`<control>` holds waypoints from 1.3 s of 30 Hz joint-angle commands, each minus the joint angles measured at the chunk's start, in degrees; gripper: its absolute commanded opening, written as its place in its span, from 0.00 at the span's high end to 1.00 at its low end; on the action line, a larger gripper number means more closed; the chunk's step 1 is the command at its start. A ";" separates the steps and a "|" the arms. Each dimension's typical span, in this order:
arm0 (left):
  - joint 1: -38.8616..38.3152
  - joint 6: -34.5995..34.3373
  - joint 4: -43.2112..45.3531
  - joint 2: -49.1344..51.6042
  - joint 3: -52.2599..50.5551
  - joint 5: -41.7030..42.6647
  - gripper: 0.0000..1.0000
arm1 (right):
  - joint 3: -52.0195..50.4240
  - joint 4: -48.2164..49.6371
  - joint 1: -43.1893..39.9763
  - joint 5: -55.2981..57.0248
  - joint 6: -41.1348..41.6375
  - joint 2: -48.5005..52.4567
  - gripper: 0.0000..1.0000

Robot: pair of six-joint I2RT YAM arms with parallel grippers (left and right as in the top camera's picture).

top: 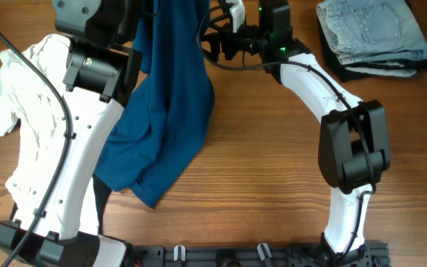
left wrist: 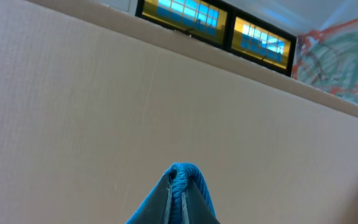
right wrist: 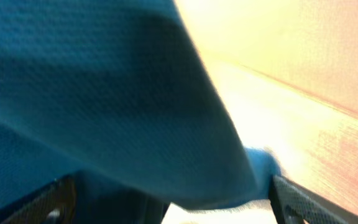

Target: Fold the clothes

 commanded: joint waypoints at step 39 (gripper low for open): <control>-10.34 8.37 -13.44 25.62 1.36 1.18 0.96 | 29.59 -77.59 -31.89 41.97 -5.75 -4.92 0.96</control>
